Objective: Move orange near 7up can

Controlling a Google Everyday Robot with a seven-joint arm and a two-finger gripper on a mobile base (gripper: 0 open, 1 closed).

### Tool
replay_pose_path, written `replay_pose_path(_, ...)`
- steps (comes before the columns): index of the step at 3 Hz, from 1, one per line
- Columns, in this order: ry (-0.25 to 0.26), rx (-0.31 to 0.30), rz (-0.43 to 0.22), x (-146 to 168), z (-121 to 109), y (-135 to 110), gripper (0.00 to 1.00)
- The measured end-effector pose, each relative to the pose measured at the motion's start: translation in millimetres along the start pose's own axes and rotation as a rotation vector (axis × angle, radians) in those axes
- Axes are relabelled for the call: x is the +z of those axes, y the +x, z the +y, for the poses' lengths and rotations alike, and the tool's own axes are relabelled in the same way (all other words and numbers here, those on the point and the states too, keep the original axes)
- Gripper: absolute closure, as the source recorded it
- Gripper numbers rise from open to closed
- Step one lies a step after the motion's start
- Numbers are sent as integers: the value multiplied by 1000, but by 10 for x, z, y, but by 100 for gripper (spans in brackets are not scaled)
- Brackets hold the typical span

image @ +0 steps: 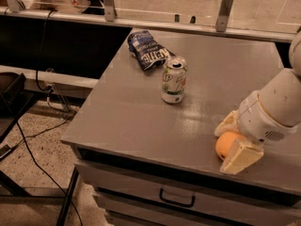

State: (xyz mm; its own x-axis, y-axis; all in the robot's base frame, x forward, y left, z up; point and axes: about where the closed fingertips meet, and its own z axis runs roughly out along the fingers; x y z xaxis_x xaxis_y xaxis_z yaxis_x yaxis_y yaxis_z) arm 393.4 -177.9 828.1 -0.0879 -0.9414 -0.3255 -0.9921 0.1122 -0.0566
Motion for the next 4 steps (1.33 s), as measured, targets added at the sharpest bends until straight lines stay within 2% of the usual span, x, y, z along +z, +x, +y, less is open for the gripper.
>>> replay_pose_path(2, -11, -6, -19, -4, -37, 0, 95)
replay_pose_path(3, -37, 10, -96, -7, -149, -15, 100)
replay_pose_path(4, -113, 55, -334, -27, -576, -102, 100)
